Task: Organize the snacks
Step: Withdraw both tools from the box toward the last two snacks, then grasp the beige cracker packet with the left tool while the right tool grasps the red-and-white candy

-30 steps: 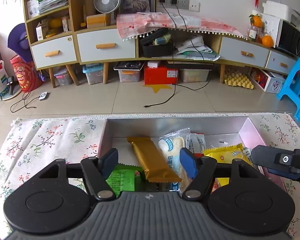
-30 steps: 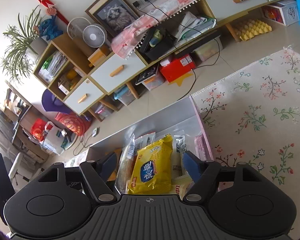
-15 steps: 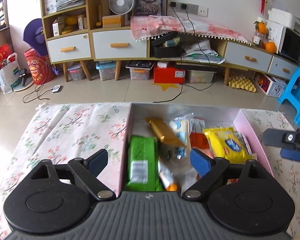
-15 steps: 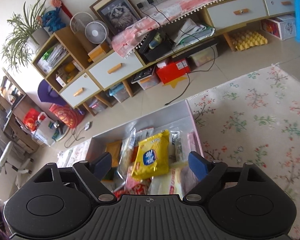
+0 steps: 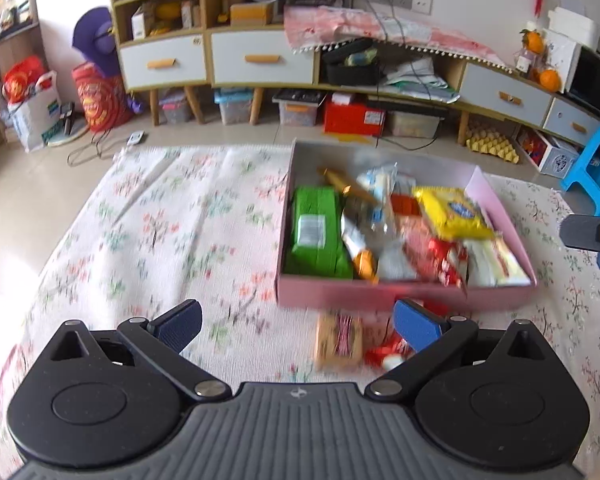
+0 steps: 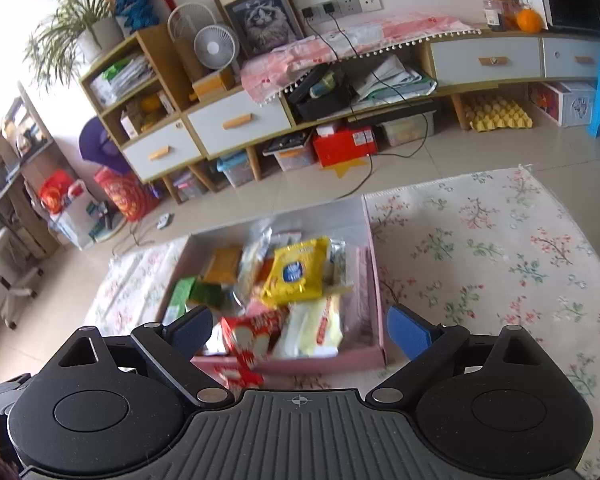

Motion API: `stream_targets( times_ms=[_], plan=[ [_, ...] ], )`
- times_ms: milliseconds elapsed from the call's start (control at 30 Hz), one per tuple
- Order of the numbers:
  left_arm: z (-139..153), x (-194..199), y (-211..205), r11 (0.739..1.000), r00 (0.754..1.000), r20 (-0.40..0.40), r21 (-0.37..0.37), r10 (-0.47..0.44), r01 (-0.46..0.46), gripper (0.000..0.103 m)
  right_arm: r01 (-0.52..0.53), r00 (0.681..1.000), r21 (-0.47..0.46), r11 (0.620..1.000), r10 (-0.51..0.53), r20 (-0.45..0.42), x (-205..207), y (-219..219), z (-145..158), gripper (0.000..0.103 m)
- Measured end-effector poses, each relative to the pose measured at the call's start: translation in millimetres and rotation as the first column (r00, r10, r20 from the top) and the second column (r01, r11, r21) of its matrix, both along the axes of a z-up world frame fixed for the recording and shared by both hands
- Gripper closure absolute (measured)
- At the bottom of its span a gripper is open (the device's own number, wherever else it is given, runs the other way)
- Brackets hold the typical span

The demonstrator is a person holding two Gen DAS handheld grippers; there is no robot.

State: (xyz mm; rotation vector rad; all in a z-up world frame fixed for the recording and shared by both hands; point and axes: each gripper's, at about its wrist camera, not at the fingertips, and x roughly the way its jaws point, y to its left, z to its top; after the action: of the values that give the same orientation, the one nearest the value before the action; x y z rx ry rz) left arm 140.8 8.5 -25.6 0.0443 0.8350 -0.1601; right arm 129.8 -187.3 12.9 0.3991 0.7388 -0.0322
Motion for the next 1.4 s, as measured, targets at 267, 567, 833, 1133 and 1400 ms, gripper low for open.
stream_targets(
  times_ms=[267, 567, 833, 1133, 1400],
  plan=[
    [-19.2, -5.2, 13.6, 0.997, 0.997, -0.033, -0.027, 0.066, -0.067, 0.001, -0.043, 0.997, -0.072, 0.996, 0.038, -0.07, -12.3, 9.2, -21.1, 0.006],
    [-31.1, -0.1, 5.0, 0.996, 0.998, -0.029, -0.065, 0.055, -0.057, 0.011, -0.008, 0.991, -0.033, 0.999, 0.003, -0.133, -7.9, 10.4, -40.1, 0.006],
    [-45.9, 11.0, -10.0, 0.995, 0.996, -0.07, -0.085, 0.048, -0.054, 0.037, 0.066, 0.98, 0.055, 0.996, -0.054, -0.194, 3.8, 12.2, -53.3, 0.006],
    [-47.2, 9.8, -1.5, 0.994, 0.994, -0.084, -0.071, 0.075, -0.081, 0.07, 0.059, 0.972, 0.072, 0.996, -0.041, -0.23, 14.0, 30.2, -62.9, 0.006],
    [-43.0, 6.3, 23.3, 0.994, 0.992, -0.089, -0.048, 0.094, -0.098, 0.07, 0.053, 0.968, 0.101, 0.993, -0.026, -0.251, 25.1, 52.7, -70.8, 0.006]
  ],
)
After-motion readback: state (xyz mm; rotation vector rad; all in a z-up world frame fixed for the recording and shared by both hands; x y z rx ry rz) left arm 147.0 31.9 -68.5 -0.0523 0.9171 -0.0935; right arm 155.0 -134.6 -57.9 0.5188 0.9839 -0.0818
